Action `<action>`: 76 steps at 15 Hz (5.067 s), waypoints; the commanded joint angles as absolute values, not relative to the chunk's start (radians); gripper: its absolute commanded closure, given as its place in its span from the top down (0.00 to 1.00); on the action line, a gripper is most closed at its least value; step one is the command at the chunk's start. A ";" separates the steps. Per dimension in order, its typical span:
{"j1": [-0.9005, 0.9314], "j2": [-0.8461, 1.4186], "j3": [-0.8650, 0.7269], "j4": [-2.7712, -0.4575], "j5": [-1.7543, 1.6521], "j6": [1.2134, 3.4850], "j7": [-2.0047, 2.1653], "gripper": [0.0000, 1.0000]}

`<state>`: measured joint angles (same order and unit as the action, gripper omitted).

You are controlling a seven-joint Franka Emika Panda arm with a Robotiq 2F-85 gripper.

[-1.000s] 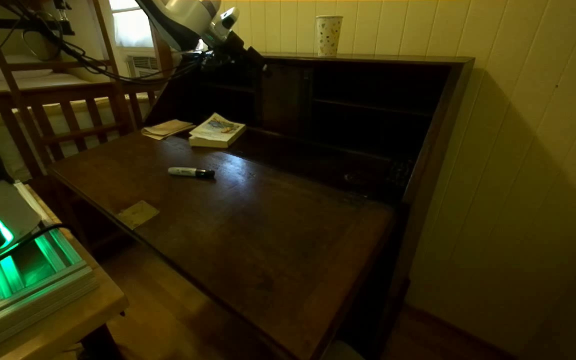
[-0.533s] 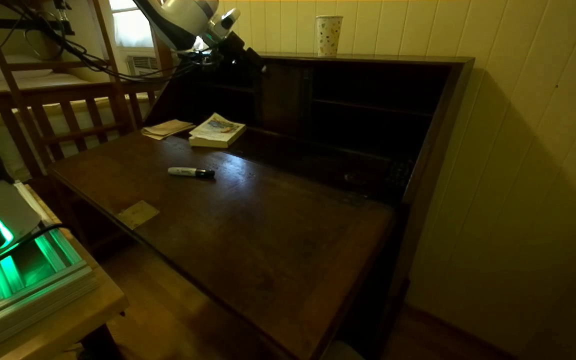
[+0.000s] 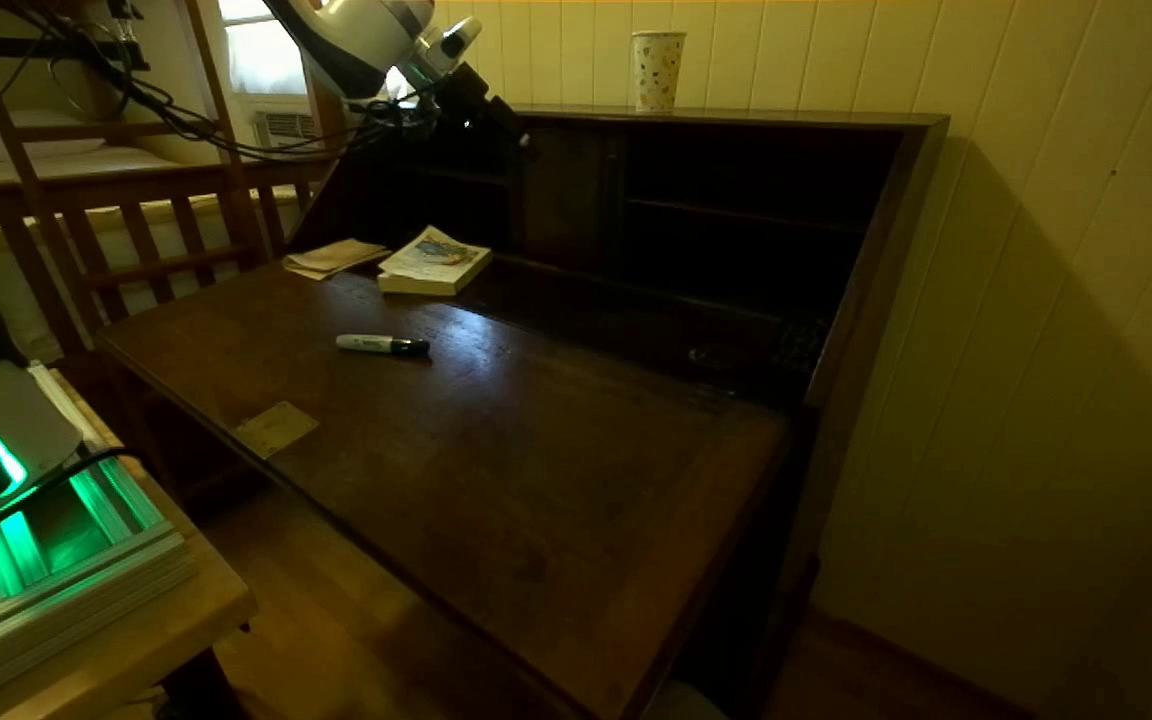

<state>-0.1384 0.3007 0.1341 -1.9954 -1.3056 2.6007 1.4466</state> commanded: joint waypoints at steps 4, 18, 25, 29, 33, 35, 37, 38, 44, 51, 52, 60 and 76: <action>-0.058 0.230 0.038 -2.064 -1.159 2.562 1.314 1.00; -0.045 0.100 -0.024 -2.222 -1.098 2.555 1.235 1.00; -0.053 0.037 -0.052 -2.285 -1.091 2.535 1.195 1.00; -0.060 0.009 -0.065 -2.312 -1.085 2.514 1.174 1.00; -0.069 -0.025 -0.075 -2.335 -1.064 2.495 1.150 1.00; -0.070 -0.037 -0.076 -2.337 -1.048 2.489 1.134 1.00; -0.069 -0.046 -0.075 -2.337 -1.028 2.500 1.117 1.00; -0.067 -0.053 -0.073 -2.337 -1.017 2.510 1.108 1.00; -0.049 -0.077 -0.049 -2.321 -0.946 2.576 1.087 1.00; -0.069 -0.041 -0.055 -2.294 -1.066 2.635 1.143 1.00; -0.069 -0.039 -0.062 -2.293 -1.076 2.644 1.150 1.00; -0.081 -0.069 -0.080 -2.317 -1.090 2.602 1.132 1.00; -0.121 -0.131 -0.102 -2.361 -1.101 2.464 1.158 1.00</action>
<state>-0.1047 -0.0879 -0.0944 -2.3243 -1.0728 2.4595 1.1334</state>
